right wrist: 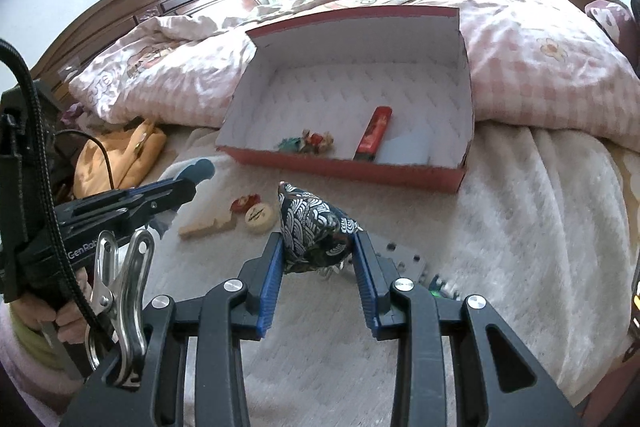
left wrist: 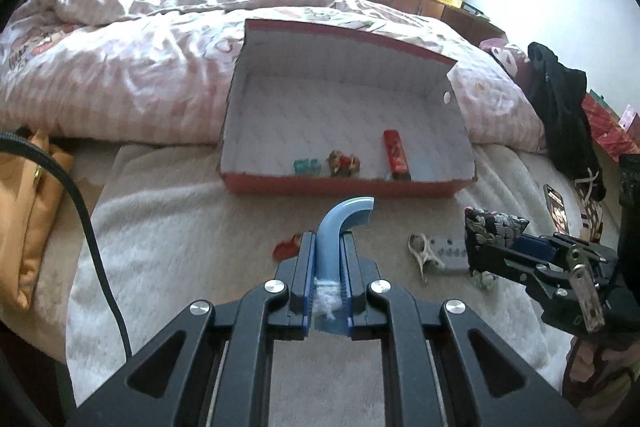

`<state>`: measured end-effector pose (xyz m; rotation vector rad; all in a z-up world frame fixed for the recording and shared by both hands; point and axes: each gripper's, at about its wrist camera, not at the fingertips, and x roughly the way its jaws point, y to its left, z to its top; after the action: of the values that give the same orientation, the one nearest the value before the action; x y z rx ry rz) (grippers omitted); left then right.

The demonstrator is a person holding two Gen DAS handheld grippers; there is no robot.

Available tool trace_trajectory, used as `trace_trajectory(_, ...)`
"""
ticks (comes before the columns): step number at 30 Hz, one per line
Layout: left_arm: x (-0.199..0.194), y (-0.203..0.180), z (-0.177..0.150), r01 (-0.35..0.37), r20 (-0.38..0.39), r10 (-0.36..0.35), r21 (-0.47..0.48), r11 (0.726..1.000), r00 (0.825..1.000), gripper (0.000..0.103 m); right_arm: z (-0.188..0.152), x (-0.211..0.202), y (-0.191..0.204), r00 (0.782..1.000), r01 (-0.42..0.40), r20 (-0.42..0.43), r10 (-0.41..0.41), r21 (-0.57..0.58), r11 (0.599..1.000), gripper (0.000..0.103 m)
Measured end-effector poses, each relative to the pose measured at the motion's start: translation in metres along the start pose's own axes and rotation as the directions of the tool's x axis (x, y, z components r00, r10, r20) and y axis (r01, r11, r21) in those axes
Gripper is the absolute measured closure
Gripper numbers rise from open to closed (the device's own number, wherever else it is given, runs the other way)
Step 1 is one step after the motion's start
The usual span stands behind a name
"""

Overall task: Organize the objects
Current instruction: 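Carry the blue hook and black pouch with both grippers over the shoebox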

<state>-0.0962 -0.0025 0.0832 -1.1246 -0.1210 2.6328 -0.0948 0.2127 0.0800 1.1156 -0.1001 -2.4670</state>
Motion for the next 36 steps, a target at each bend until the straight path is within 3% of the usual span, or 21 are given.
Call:
trace_trajectory(18, 0.046, -0.005, 0.05, -0.014, 0.006, 0.014, 0.038, 0.999, 1.0, 0.093, 0.048, 0.025, -0.02, 0.998, 0.053, 0.023, -0.053, -0.001, 0.999, 0.068)
trace_trajectory(36, 0.114, -0.001, 0.096, -0.099, -0.013, 0.1, 0.041, 0.994, 0.995, 0.093, 0.101, 0.077, -0.046, 0.992, 0.123, 0.019, -0.123, 0.013, 0.992, 0.068)
